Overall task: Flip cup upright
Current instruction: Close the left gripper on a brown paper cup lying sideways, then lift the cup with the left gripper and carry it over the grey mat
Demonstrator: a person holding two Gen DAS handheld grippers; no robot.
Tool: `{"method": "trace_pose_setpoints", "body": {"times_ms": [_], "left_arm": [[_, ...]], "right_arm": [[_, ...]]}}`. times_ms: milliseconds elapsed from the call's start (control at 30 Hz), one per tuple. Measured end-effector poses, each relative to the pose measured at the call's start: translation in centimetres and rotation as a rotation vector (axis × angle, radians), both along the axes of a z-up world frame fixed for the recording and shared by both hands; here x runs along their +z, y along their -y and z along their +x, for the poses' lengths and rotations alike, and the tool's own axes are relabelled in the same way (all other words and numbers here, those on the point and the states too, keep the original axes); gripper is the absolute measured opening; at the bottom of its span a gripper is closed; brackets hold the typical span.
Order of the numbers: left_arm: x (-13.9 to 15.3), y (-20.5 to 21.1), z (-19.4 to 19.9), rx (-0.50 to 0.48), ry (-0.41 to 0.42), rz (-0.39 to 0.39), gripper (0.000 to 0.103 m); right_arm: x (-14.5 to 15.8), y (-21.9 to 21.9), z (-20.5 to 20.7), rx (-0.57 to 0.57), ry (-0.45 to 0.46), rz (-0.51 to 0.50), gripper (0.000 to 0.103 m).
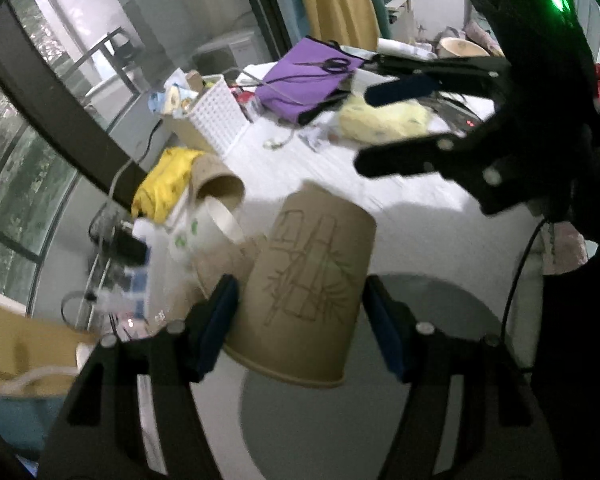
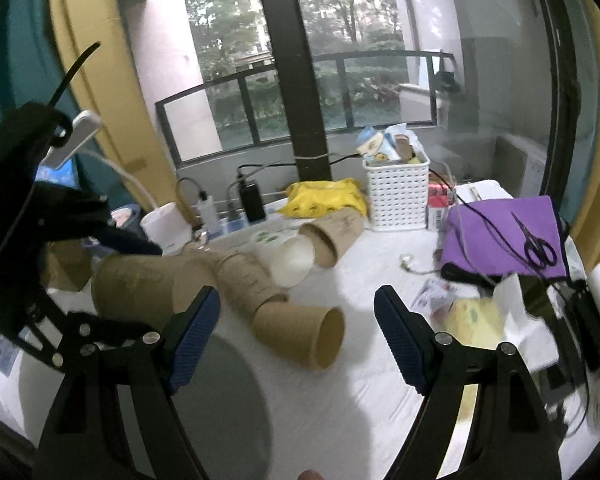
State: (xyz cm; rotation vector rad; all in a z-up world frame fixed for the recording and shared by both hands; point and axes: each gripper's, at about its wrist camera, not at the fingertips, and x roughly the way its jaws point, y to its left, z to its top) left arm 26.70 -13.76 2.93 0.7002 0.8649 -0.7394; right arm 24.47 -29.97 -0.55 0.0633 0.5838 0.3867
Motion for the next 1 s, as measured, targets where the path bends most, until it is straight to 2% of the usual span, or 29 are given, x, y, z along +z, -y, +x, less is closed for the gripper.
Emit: {"method": "trace_pose_setpoints", "body": {"times_ms": [333, 633, 1000], "left_arm": [[-4.7, -2.1, -7.6, 0.011, -0.028, -0.043, 0.066], [-8.6, -2.3, -8.9, 0.038, -0.066, -0.065, 0.066], [-9.7, -2.7, -9.1, 0.03, -0.044, -0.041, 0.068]], "right_arm": [[-2.0, -2.5, -6.9, -0.006, -0.042, -0.013, 0.082], [-6.3, -3.6, -9.0, 0.005, -0.138, -0.067, 0.082], [-6.9, -4.1, -8.7, -0.005, -0.158, -0.078, 0.082]]}}
